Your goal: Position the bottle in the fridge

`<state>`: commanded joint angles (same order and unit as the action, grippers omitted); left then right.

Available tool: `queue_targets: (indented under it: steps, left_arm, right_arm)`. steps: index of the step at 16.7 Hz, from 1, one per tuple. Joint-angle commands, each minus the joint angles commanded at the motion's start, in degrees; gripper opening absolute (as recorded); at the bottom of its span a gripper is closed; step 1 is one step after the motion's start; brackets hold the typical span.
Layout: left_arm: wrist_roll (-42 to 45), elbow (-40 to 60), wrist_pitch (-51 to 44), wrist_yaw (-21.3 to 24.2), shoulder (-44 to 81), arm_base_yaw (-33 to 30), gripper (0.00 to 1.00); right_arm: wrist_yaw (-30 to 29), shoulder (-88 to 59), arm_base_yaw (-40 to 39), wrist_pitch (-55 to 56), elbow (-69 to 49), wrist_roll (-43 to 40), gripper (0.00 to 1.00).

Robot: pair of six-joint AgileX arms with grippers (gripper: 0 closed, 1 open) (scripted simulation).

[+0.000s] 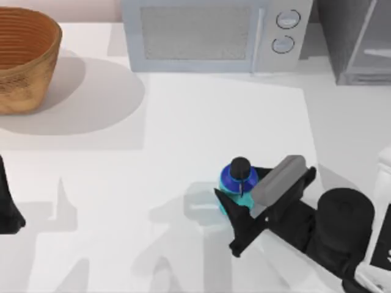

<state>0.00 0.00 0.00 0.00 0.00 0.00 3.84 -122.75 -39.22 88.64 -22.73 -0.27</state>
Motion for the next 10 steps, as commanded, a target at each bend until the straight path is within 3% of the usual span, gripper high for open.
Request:
queue_targets:
  steps: [5, 10]
  left_arm:
    - [0.0, 0.0, 0.0, 0.0, 0.0, 0.0, 1.0]
    - [0.0, 0.0, 0.0, 0.0, 0.0, 0.0, 1.0]
  right_arm:
    - [0.9, 0.9, 1.0, -0.9, 1.0, -0.3, 0.01]
    - [10.8, 12.9, 11.1, -7.1, 5.4, -2.3, 0.01]
